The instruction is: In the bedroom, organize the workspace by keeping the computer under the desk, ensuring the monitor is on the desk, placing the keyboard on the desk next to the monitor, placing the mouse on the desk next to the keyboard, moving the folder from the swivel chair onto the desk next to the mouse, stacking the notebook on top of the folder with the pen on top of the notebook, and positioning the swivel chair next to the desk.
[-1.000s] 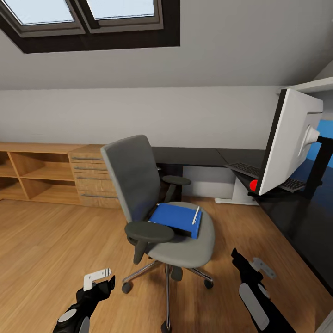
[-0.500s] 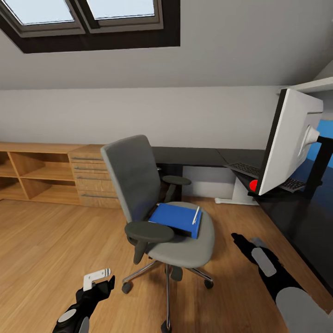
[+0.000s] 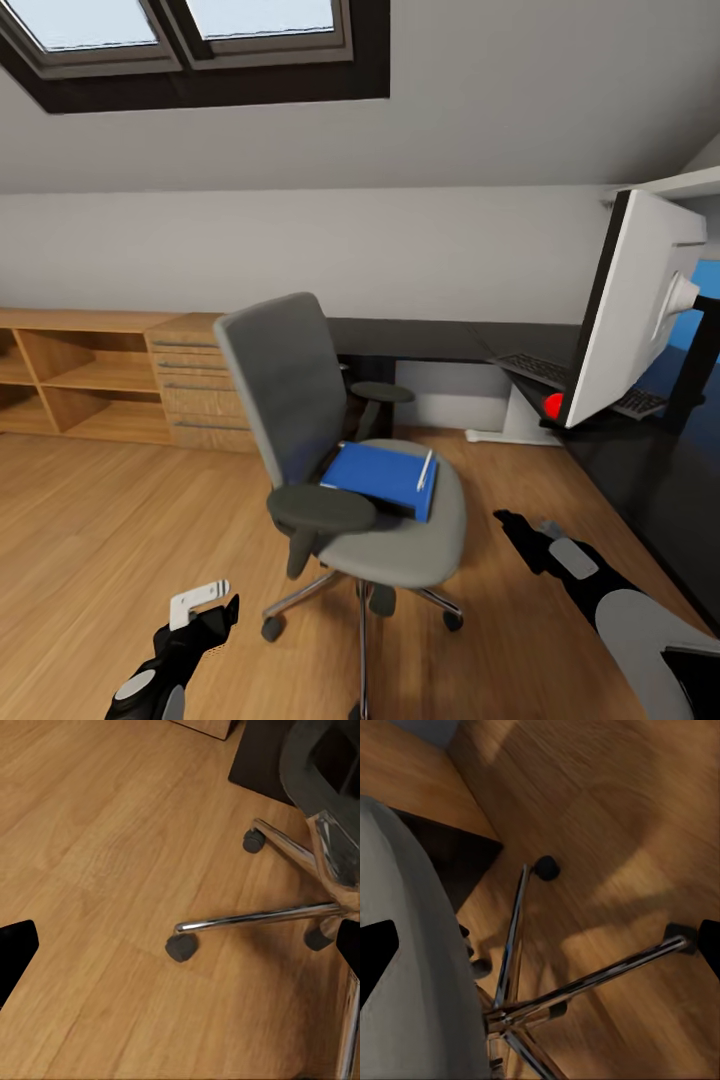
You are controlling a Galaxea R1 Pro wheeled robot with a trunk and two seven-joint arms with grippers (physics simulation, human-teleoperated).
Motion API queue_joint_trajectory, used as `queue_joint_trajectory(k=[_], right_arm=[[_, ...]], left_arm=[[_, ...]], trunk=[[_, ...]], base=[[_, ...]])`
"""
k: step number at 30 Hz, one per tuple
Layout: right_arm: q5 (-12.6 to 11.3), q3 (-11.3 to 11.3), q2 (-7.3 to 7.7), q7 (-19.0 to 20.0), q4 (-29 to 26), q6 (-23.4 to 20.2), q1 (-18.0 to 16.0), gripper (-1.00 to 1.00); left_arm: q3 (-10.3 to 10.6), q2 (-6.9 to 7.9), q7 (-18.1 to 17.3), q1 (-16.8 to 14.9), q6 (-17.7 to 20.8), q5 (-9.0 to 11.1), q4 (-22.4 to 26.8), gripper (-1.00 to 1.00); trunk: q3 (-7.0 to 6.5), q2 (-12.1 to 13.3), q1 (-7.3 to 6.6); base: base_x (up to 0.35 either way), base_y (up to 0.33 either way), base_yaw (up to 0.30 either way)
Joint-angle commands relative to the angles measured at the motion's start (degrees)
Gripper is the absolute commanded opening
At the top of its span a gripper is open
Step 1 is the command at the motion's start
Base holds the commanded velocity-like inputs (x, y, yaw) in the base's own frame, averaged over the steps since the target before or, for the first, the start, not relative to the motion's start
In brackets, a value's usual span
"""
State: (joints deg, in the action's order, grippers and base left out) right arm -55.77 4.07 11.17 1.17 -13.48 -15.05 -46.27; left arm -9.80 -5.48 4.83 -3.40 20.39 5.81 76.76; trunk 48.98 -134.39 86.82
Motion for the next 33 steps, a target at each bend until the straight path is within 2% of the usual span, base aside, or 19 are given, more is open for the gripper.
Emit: queue_joint_trajectory(k=[1,5,10,18,33], right_arm=[[0.03,0.45,-0.01,0.16,0.0,-0.31,-0.03,1.0],[-0.04,0.41,-0.02,0.16,0.04,-0.15,-0.05,1.0],[0.0,0.41,-0.04,0.15,0.04,-0.08,-0.05,1.0],[0.03,0.33,-0.13,0.14,0.09,0.03,-0.05,1.0],[0.12,0.24,-0.62,0.15,0.08,0.19,-0.05,1.0]], left_arm=[[-0.03,-0.04,0.27,-0.03,0.28,0.6,0.07,1.0],[-0.12,0.02,0.27,-0.03,-0.03,0.6,0.01,1.0],[-0.29,0.03,0.34,-0.03,-2.55,0.62,-0.02,1.0],[-0.59,0.03,0.31,-0.03,-2.9,0.6,-0.03,1.0],[-0.66,-0.05,0.35,-0.03,-2.98,0.59,-0.03,1.0]], trunk=[[0.06,-0.02,0.02],[0.06,-0.02,0.02],[0.06,-0.02,0.02],[0.06,-0.02,0.02],[0.06,-0.02,0.02]], base=[[0.28,0.0,0.0],[0.158,0.022,0.0],[0.185,0.044,0.0],[0.127,0.025,0.022],[0.004,0.001,0.247]])
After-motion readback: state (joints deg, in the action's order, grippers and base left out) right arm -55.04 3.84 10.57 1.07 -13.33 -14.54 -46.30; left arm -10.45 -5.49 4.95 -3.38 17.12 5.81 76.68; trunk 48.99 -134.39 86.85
